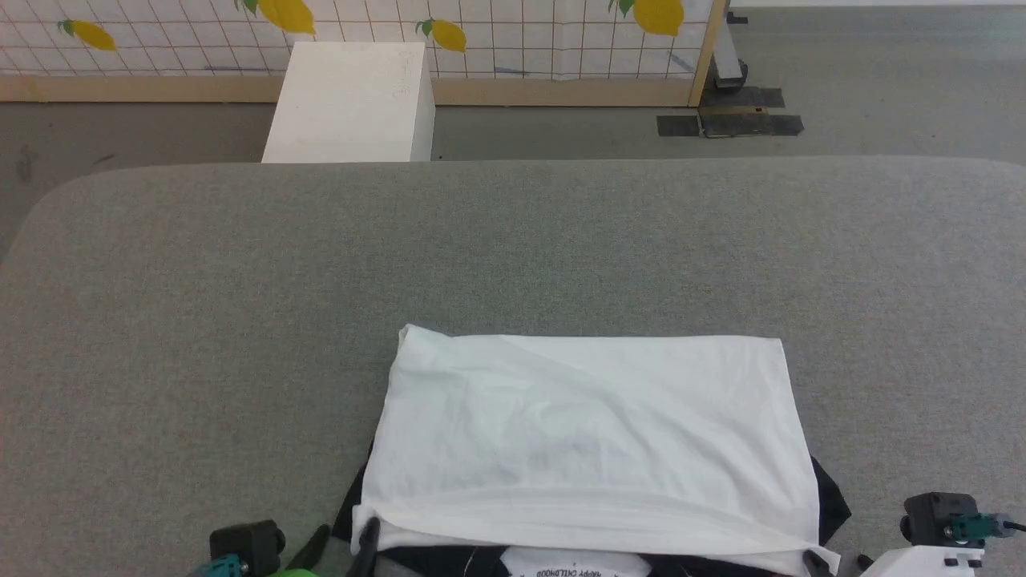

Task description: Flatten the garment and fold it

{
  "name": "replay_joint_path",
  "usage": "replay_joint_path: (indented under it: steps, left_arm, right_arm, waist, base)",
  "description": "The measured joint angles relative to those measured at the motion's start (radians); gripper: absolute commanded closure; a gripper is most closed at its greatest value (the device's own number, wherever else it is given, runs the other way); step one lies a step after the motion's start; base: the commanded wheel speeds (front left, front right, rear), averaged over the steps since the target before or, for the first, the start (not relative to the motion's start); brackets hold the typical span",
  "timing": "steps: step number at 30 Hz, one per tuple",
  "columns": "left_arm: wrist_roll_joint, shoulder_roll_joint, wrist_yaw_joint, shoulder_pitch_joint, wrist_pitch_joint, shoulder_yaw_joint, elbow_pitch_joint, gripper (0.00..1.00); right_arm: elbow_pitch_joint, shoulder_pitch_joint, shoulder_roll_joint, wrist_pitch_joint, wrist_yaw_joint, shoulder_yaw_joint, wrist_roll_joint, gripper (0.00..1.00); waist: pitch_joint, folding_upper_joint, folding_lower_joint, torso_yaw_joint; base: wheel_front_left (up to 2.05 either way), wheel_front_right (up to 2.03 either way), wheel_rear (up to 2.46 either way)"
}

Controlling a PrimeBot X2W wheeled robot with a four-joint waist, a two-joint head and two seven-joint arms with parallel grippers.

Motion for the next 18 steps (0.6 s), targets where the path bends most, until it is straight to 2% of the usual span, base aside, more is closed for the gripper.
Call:
replay_joint_path:
  steps: [8,12,18]
  left_arm:
    - [0.033,0.026,0.041,0.001,-0.058,0.032,-0.009,0.0]
    - [0.06,0.03,0.055,-0.01,-0.14,0.048,-0.026,0.0]
    - [0.113,0.021,0.061,-0.1,-0.269,0.053,-0.008,0.0]
  right_arm:
    - [-0.027,0.003,0.0,-0.062,0.0,-0.058,-0.004,0.0]
    - [-0.03,-0.016,-0.001,-0.179,0.0,-0.084,0.056,0.0]
    - [0.035,-0.081,-0.001,-0.343,0.0,-0.07,0.072,0.0]
  waist:
    - [-0.04,0.0,0.0,0.007]
    - [-0.052,0.0,0.0,0.011]
    - [-0.064,0.0,0.0,0.018]
  base:
    - [0.0,0.0,0.0]
    - [0.0,0.0,0.0]
    - [0.0,0.0,0.0]
